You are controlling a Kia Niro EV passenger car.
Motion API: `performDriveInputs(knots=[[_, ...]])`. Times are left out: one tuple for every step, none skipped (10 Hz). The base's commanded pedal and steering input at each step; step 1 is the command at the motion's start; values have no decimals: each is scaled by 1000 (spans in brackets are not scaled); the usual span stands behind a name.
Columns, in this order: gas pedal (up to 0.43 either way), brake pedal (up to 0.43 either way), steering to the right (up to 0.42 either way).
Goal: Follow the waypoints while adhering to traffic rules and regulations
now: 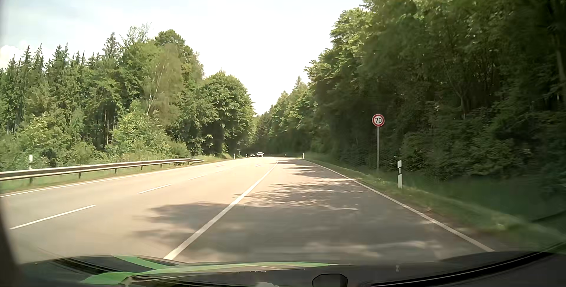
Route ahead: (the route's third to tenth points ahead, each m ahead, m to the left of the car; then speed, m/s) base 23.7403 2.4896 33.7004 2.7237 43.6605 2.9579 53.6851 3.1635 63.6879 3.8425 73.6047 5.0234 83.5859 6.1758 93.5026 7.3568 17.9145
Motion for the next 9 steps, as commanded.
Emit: performDriveInputs(knots=[[287,0,-9],[287,0,-11],[287,0,-13],[287,0,-15],[280,0,-15],[268,0,-15],[268,0,-15],[268,0,-15],[268,0,-15]])
